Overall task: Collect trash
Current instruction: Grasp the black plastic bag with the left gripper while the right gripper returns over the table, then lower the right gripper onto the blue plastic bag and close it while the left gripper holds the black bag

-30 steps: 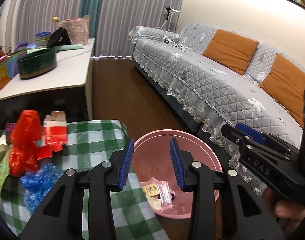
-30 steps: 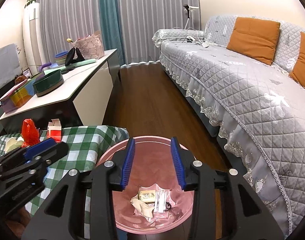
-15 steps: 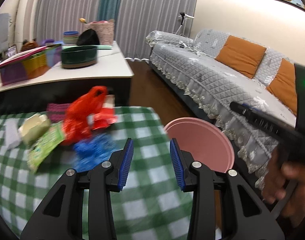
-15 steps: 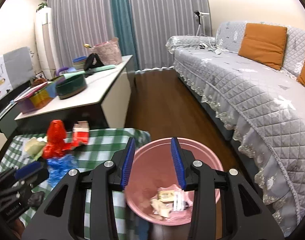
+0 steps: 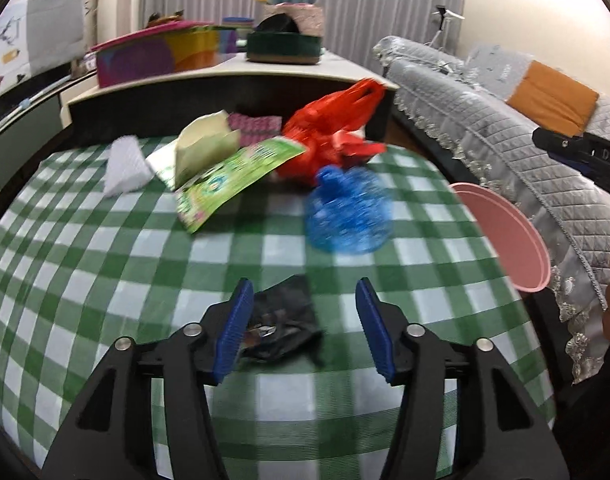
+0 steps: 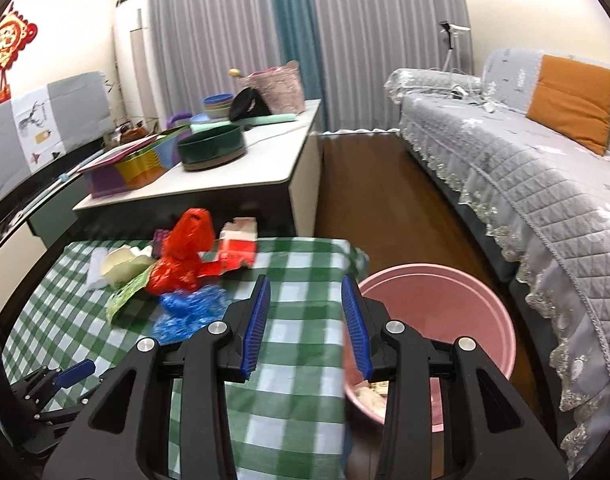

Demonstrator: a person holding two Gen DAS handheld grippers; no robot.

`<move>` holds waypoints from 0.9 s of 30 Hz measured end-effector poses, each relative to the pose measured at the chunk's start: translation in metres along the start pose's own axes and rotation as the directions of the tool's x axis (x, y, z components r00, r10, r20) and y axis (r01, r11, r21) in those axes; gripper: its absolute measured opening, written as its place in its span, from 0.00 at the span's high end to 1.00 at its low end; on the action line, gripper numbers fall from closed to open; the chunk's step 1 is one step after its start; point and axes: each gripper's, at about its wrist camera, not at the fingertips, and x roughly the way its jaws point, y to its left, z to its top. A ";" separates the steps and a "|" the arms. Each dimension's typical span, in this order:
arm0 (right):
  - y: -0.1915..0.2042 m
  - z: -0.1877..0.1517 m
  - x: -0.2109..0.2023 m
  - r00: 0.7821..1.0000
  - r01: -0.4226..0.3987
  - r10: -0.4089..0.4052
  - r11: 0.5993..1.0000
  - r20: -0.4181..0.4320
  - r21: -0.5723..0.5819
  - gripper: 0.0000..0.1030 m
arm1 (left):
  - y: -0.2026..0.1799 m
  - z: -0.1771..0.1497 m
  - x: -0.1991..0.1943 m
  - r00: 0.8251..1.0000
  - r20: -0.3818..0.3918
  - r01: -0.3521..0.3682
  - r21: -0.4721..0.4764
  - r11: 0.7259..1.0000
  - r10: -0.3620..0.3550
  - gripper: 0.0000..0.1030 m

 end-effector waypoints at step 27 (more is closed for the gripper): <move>0.108 -0.023 0.089 0.977 -0.157 0.134 0.978 -0.164 -0.137 0.63 | 0.051 0.014 0.028 0.995 -0.040 -0.092 -0.160 0.983 0.087 0.63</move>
